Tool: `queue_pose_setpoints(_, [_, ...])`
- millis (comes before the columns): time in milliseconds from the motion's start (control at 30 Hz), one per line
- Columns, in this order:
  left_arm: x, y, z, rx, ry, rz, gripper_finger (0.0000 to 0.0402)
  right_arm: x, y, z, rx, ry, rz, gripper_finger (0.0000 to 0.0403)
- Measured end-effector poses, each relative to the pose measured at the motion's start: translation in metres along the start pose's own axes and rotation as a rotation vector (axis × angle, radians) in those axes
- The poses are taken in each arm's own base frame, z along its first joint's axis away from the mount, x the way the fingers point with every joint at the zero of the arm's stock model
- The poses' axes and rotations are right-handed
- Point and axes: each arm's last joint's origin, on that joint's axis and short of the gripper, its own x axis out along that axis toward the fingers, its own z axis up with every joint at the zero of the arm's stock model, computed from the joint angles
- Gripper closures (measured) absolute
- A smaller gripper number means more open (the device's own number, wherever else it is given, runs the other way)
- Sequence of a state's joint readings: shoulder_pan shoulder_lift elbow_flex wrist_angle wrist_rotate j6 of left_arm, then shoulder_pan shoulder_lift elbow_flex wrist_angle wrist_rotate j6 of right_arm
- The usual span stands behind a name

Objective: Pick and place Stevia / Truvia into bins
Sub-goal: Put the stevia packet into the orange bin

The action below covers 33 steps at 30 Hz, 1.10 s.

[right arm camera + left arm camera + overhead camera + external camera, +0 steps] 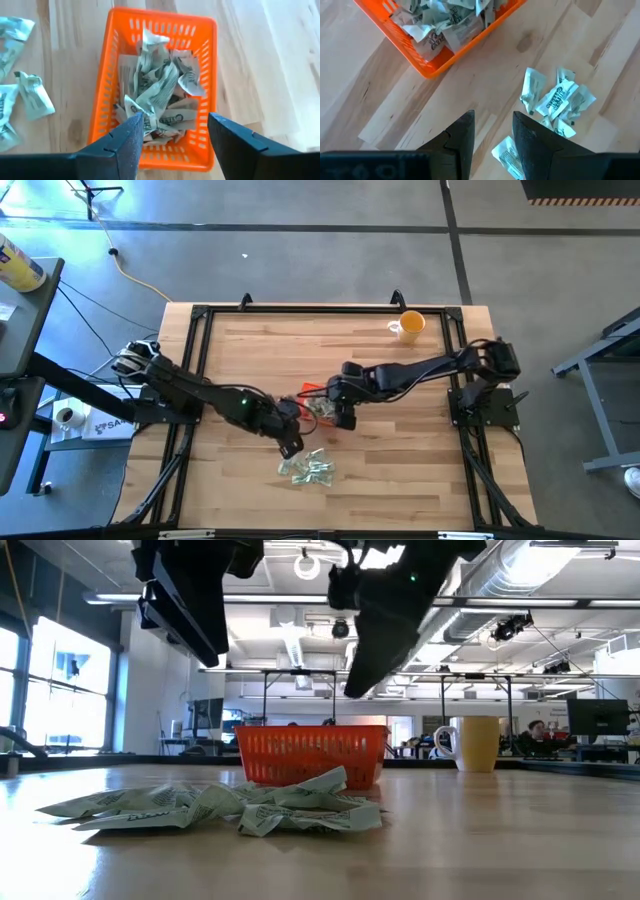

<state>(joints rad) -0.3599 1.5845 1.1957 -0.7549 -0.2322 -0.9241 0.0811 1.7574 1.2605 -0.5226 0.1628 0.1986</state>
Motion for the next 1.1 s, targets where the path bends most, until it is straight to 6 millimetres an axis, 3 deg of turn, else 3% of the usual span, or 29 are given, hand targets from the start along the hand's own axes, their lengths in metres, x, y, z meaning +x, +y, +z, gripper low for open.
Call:
queue_pose_setpoints(200, [-0.001,-0.004,-0.005,0.089,0.072,-0.067,0.0234,-0.013,0.006,-0.009,-0.069,0.064,-0.01,0.018])
queue_pose_setpoints(467, [0.005,-0.021,-0.037,0.365,0.162,-0.182,0.0234,-0.03,0.044,-0.034,-0.348,0.187,0.009,0.0171])
queue_pose_setpoints(600, [0.014,-0.017,-0.048,0.11,0.299,-0.218,0.0234,-0.037,0.064,-0.044,-0.378,0.188,-0.029,0.0171])
queue_pose_setpoints(800, [0.024,-0.02,-0.05,-0.309,0.233,-0.224,0.0234,-0.03,0.07,-0.068,-0.198,0.195,-0.153,0.0169])
queue_pose_setpoints(1100, [0.048,-0.015,-0.061,-0.439,0.277,-0.064,0.0234,-0.017,0.062,-0.102,-0.015,0.248,-0.255,0.0171])
